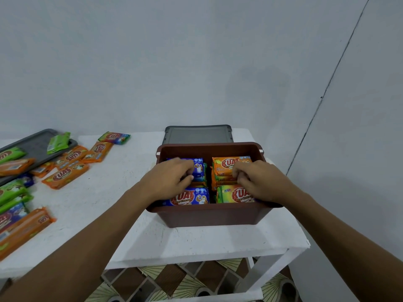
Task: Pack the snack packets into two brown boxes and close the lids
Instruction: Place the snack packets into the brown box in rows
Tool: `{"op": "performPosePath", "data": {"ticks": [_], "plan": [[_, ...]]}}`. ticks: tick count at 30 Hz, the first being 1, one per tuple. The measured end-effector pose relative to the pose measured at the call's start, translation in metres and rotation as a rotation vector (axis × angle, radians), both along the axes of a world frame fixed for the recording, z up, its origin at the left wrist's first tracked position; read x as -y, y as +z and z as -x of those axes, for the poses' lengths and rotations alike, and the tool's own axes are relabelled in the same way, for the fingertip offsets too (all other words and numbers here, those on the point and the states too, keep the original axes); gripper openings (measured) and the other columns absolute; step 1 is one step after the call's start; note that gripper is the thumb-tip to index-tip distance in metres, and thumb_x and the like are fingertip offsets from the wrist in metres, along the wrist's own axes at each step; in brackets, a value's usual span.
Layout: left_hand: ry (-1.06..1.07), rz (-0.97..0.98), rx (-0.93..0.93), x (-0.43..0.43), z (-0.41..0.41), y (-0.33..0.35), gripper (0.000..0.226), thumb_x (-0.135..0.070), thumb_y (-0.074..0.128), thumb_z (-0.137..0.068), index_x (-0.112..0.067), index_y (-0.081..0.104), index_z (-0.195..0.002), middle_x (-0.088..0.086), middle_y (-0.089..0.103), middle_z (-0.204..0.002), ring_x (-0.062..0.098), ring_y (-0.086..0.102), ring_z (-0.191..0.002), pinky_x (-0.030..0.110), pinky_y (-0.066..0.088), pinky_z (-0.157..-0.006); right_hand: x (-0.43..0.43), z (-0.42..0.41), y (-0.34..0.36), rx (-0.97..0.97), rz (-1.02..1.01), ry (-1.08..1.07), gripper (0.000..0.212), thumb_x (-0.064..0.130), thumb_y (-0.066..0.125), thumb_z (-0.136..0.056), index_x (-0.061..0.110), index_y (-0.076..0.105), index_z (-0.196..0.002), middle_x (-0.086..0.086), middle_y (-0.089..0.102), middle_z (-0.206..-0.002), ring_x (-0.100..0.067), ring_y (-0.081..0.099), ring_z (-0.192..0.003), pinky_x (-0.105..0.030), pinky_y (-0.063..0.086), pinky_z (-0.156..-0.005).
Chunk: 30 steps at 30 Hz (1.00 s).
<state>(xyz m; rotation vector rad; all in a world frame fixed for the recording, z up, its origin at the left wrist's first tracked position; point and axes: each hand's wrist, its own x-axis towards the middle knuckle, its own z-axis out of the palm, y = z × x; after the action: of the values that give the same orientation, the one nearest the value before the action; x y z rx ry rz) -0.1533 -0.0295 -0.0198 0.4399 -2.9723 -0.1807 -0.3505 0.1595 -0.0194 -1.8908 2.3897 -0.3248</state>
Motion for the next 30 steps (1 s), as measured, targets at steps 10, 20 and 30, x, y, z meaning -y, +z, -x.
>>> {"op": "performPosePath", "data": {"ticks": [10, 20, 30], "plan": [[0.062, 0.102, 0.122, 0.004, 0.010, -0.005, 0.051, -0.029, 0.062, -0.092, -0.021, 0.045, -0.140, 0.001, 0.049, -0.141, 0.018, 0.049, -0.125, 0.037, 0.048, -0.100, 0.003, -0.008, 0.004, -0.034, -0.068, -0.109, 0.041, 0.024, 0.040, -0.101, 0.028, 0.048, -0.141, -0.001, 0.048, -0.146, -0.019, 0.052, -0.126, -0.037, 0.048, -0.101], [-0.046, 0.178, 0.156, 0.031, 0.027, 0.005, 0.049, -0.031, 0.074, -0.082, -0.020, 0.052, -0.125, -0.002, 0.051, -0.124, 0.015, 0.052, -0.110, 0.030, 0.050, -0.088, 0.012, 0.002, 0.002, -0.003, -0.030, -0.114, 0.034, 0.021, 0.040, -0.100, 0.029, 0.056, -0.130, -0.002, 0.061, -0.131, -0.018, 0.063, -0.106, -0.034, 0.055, -0.089], [-0.015, 0.090, -0.222, 0.083, 0.044, 0.031, 0.029, -0.049, 0.061, -0.088, -0.023, 0.059, -0.101, -0.014, 0.052, -0.092, 0.009, 0.050, -0.079, 0.029, 0.041, -0.065, 0.069, 0.037, 0.026, 0.151, 0.258, -0.124, 0.025, 0.022, 0.047, -0.095, 0.028, 0.068, -0.106, 0.012, 0.068, -0.076, -0.007, 0.062, -0.063, -0.034, 0.054, -0.061]]}}
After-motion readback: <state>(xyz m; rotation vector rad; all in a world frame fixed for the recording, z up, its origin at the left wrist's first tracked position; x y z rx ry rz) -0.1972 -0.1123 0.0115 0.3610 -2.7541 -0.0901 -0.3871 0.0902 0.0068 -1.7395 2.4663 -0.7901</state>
